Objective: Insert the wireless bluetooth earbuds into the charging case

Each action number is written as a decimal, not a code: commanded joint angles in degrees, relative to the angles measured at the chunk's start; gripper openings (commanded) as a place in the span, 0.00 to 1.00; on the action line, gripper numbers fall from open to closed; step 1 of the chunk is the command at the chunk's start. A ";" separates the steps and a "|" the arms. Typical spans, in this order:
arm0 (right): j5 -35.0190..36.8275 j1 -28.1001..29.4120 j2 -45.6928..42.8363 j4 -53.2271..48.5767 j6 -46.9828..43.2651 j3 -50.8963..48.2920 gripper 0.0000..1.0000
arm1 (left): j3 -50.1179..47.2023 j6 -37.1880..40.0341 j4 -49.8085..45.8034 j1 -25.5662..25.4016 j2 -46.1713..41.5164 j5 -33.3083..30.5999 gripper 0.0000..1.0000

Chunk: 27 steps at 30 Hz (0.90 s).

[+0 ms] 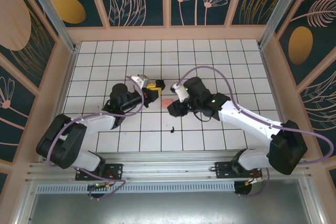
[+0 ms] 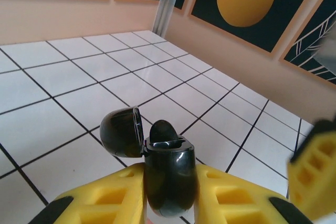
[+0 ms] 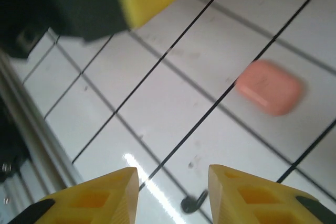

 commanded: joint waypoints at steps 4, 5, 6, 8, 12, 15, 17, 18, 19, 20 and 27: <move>1.97 0.55 -3.94 -1.95 -22.32 -3.47 0.47 | -3.52 -3.93 3.31 1.22 -2.82 1.50 0.24; 1.78 0.25 -5.06 -1.48 -27.31 -3.96 0.48 | -4.05 -4.22 3.20 1.59 -3.40 1.18 0.24; 0.75 -0.12 -5.89 -1.71 -32.13 -4.22 0.49 | -4.51 -4.64 3.20 1.99 -3.89 1.00 0.24; -5.06 -0.98 -8.03 -3.64 -47.52 -5.51 0.52 | -5.29 -6.41 3.44 3.36 -4.47 1.41 0.24; -8.07 -2.18 -10.10 -4.14 -66.85 -7.90 0.49 | -6.34 -8.29 4.19 5.52 -4.86 2.70 0.24; -6.51 -2.36 -6.08 -8.86 -78.13 -5.71 0.46 | -6.98 -7.83 3.61 6.21 -5.62 2.78 0.24; -5.53 -2.16 -1.25 -13.81 -84.67 -2.63 0.42 | -6.97 -7.47 2.72 6.73 -6.09 2.79 0.24; -4.94 -1.82 0.91 -15.32 -87.37 -1.40 0.40 | -7.02 -7.30 2.08 6.97 -6.27 2.93 0.24; -4.16 -1.38 2.70 -15.66 -89.33 -0.77 0.40 | -7.10 -6.88 1.64 7.22 -6.54 3.13 0.24; -3.31 -1.07 3.95 -15.36 -90.94 -0.71 0.40 | -7.11 -6.60 1.13 7.41 -6.73 3.07 0.24; -1.16 1.48 12.55 -11.12 -100.59 0.74 0.39 | -6.78 -4.72 -1.44 8.30 -7.24 3.49 0.24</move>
